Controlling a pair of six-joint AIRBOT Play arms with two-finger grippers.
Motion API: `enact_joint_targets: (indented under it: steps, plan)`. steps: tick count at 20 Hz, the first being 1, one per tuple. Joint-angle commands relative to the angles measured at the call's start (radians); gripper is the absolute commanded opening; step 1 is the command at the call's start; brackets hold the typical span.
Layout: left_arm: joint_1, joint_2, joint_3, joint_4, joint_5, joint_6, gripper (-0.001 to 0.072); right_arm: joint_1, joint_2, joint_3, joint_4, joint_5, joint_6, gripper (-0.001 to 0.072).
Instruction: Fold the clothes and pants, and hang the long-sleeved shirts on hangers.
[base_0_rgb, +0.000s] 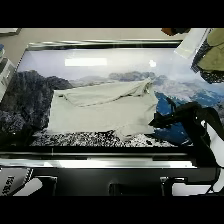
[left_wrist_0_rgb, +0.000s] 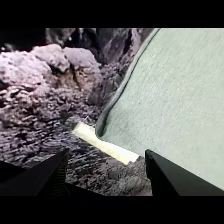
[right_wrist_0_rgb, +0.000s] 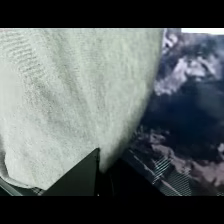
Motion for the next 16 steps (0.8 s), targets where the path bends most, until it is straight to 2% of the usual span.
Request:
enact_joint_targets:
  steps: [1,9,14,16]
  plan:
    - [-0.015,-0.032,-0.039,-0.050,0.027,0.059,0.0543,0.001,0.024,0.001,0.014,-0.005,0.000,0.0033]
    - [-0.123,-0.089,-0.038,-0.079,0.151,0.060,0.0534,0.001,0.075,0.001,0.016,-0.004,0.000,0.0033]
    - [-0.162,-0.137,-0.038,-0.097,0.175,0.061,0.0522,0.001,0.111,0.001,0.016,-0.004,0.000,0.0033]
    - [-0.182,-0.154,-0.039,-0.098,0.172,0.060,0.0327,0.001,0.124,0.001,0.016,-0.004,0.001,0.0033]
